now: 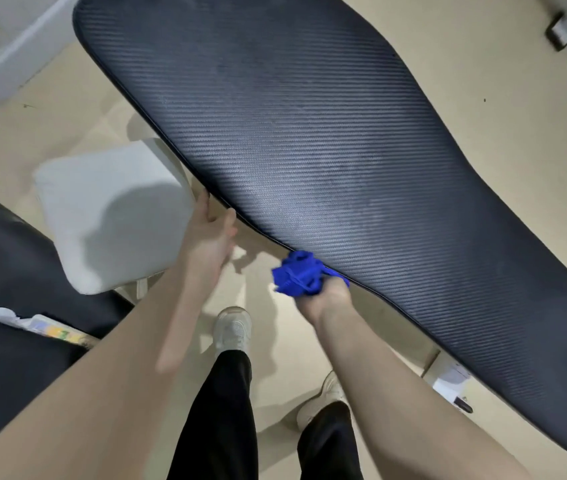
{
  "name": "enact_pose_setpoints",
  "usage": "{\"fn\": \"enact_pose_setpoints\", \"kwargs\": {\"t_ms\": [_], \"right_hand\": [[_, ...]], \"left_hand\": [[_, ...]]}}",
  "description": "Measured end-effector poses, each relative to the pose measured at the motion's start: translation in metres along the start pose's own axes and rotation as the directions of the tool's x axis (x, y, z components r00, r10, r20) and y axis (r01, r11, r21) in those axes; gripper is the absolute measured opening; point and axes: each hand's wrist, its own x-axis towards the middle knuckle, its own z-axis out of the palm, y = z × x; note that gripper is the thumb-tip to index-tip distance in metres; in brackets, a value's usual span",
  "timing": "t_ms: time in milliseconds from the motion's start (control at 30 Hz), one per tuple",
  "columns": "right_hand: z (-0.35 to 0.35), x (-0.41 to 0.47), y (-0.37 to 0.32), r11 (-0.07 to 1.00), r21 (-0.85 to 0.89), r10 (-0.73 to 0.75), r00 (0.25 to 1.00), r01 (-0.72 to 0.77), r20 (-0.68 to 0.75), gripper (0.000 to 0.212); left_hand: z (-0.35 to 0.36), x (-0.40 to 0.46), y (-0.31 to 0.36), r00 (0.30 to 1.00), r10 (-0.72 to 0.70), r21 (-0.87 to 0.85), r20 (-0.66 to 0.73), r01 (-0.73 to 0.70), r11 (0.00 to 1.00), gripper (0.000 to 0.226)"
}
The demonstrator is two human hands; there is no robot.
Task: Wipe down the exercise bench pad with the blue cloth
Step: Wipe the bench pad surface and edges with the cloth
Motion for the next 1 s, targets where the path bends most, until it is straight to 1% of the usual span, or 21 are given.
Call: {"fn": "enact_pose_setpoints", "kwargs": {"t_ms": [33,100,167,200,267,300,333,367,433,500,600,633,667,733,800,833,900,967,1000], "right_hand": [[-0.013,-0.004,-0.017,0.999,0.03,0.01,1.0,-0.01,-0.016,0.02],[-0.031,-0.003,-0.036,0.999,0.027,0.035,0.996,-0.033,-0.079,0.024],[-0.031,-0.002,-0.036,0.998,0.019,0.055,0.995,-0.053,-0.089,0.028],[-0.025,-0.003,-0.033,0.998,-0.018,0.062,0.995,-0.064,-0.075,0.029],[-0.009,-0.004,-0.019,0.984,-0.154,0.089,0.996,-0.093,-0.028,0.034],[-0.005,-0.006,-0.014,0.974,-0.197,0.109,0.994,-0.109,-0.009,0.035],[-0.003,-0.005,-0.014,0.971,-0.203,0.125,0.992,-0.123,-0.001,0.035],[-0.006,-0.002,-0.018,0.974,-0.194,0.118,0.993,-0.117,-0.003,0.034],[-0.026,0.0,-0.038,0.989,-0.136,0.057,0.998,-0.06,-0.029,0.033],[-0.054,0.001,-0.068,0.996,-0.086,0.012,0.997,-0.018,-0.074,0.036],[-0.087,-0.011,-0.105,0.998,-0.047,0.033,0.982,-0.043,-0.187,0.033],[-0.092,-0.015,-0.111,0.997,-0.057,0.035,0.982,-0.046,-0.184,0.032],[-0.097,-0.017,-0.112,0.997,-0.065,0.04,0.984,-0.052,-0.171,0.032],[-0.099,-0.018,-0.105,0.993,-0.095,0.065,0.992,-0.076,-0.106,0.031],[-0.098,-0.015,-0.1,0.99,-0.098,0.102,0.995,-0.104,-0.022,0.025],[-0.098,-0.016,-0.101,0.988,-0.107,0.108,0.994,-0.109,-0.008,0.023],[-0.106,-0.016,-0.108,0.99,-0.103,0.092,0.995,-0.095,-0.035,0.026],[-0.125,-0.018,-0.124,0.999,-0.023,0.039,0.995,-0.041,-0.089,0.03],[-0.139,-0.019,-0.131,1.0,0.02,0.001,0.992,0.002,-0.122,0.029]], "left_hand": [[0.006,-0.004,-0.001,0.999,-0.026,-0.01,0.027,0.026,1.0,0.061],[0.018,-0.008,-0.006,0.994,-0.098,-0.04,0.054,0.101,0.994,0.056],[0.03,-0.011,-0.014,0.986,-0.151,-0.06,0.066,0.155,0.986,0.053],[0.035,-0.012,-0.02,0.987,-0.146,-0.058,0.068,0.15,0.987,0.054],[0.044,-0.017,-0.032,0.994,-0.096,-0.033,0.046,0.098,0.995,0.054],[0.047,-0.02,-0.038,0.998,-0.063,-0.003,0.029,0.063,0.998,0.054],[0.051,-0.022,-0.045,0.999,-0.047,0.024,0.015,0.047,0.999,0.055],[0.054,-0.025,-0.05,0.998,-0.056,0.023,0.013,0.056,0.998,0.057],[0.063,-0.032,-0.059,0.993,-0.107,-0.009,0.053,0.107,0.994,0.061],[0.075,-0.044,-0.064,0.983,-0.139,0.05,0.121,0.133,0.99,0.06],[0.11,-0.066,-0.076,0.944,-0.249,0.095,0.217,0.234,0.968,0.057],[0.124,-0.073,-0.083,0.933,-0.271,0.106,0.237,0.253,0.962,0.052],[0.138,-0.079,-0.089,0.934,-0.278,0.099,0.225,0.262,0.96,0.044],[0.159,-0.083,-0.098,0.964,-0.249,0.094,0.096,0.24,0.966,0.027],[0.167,-0.08,-0.099,0.982,-0.185,0.191,-0.04,0.189,0.963,0.017],[0.166,-0.078,-0.098,0.984,-0.163,0.236,-0.069,0.174,0.956,0.018],[0.164,-0.076,-0.097,0.992,-0.114,0.268,-0.054,0.125,0.955,0.013],[0.162,-0.08,-0.095,0.997,-0.081,0.287,-0.011,0.081,0.954,0.008],[0.162,-0.082,-0.095,0.996,-0.084,0.291,-0.003,0.082,0.953,0.009]]}}
